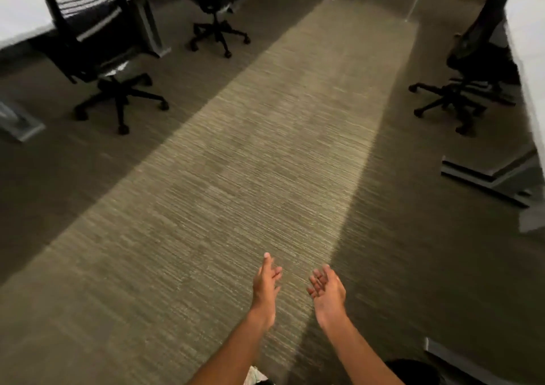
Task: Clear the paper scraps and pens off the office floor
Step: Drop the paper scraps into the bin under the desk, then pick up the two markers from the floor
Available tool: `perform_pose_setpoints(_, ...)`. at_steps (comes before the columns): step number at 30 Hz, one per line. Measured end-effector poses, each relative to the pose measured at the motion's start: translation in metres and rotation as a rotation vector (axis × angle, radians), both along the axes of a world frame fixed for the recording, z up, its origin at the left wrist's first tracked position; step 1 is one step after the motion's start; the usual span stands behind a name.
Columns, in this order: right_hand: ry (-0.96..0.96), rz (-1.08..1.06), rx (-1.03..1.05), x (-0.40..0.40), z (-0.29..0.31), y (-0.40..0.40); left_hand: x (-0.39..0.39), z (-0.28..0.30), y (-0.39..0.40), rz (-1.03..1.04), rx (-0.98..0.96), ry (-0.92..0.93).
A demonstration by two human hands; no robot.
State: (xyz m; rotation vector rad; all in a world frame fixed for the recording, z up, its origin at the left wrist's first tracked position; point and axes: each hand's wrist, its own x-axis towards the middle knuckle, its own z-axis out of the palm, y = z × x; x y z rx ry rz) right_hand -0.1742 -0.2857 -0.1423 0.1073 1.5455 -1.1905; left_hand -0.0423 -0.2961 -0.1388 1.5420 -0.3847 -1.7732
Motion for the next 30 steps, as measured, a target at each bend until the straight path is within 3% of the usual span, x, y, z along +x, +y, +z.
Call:
perform_pose_setpoints(15, -0.129, 0.791, 0.001, 0.311, 0.01, -0.137, 0.261, -0.003, -0.026, 0.884, 0.055, -0.101)
perform_pose_setpoints(24, -0.191, 1.265, 0.007, 0.454, 0.017, -0.189, 0.361, 0.019, -0.047, 1.359, 0.031, -0.106)
perform_pose_setpoints(30, -0.21, 1.568, 0.038, 0.533, 0.014, -0.175, 0.397, 0.034, -0.014, 1.625, 0.057, -0.139)
